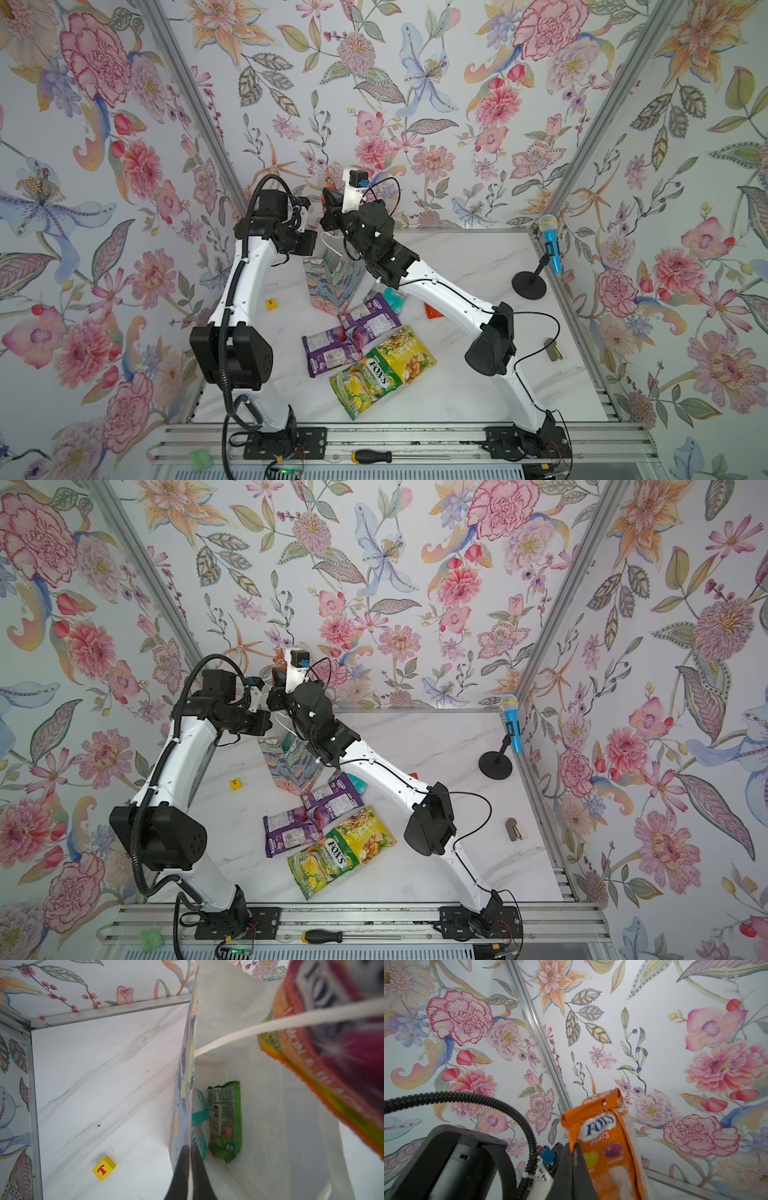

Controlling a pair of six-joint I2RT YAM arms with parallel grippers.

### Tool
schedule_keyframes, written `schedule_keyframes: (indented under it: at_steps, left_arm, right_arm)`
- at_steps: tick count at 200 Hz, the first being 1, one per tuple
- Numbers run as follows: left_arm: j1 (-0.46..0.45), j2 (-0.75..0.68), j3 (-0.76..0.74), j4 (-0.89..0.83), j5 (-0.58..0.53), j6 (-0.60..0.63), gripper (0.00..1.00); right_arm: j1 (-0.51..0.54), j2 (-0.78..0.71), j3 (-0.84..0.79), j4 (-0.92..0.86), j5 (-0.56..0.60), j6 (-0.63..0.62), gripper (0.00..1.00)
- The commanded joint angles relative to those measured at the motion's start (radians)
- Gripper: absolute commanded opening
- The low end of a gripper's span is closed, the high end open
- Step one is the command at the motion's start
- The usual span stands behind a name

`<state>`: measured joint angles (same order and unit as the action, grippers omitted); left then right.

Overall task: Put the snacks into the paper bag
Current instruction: 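Lower the orange Fox's packet into the bag with the right gripper, then open the right gripper to release the orange packet into the bag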

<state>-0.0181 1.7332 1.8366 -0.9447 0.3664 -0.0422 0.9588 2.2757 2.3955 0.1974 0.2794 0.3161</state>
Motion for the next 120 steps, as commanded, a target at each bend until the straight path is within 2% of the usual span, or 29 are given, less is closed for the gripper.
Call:
schedule_keyframes:
  at_steps: [1,72,120]
  left_arm:
    - [0.006,-0.038,-0.007,0.006,0.014,-0.002,0.01]
    - [0.006,-0.038,-0.007,0.006,0.014,-0.001,0.01]
    - [0.006,-0.032,-0.005,0.006,0.013,-0.001,0.01]
  right_arm:
    - [-0.006,-0.011,0.037,0.016,0.005,0.031,0.0]
    - [-0.035,0.135,0.205,-0.015,0.007,0.068,0.0]
    - [-0.049,0.166,0.217,-0.024,-0.017,0.093,0.0]
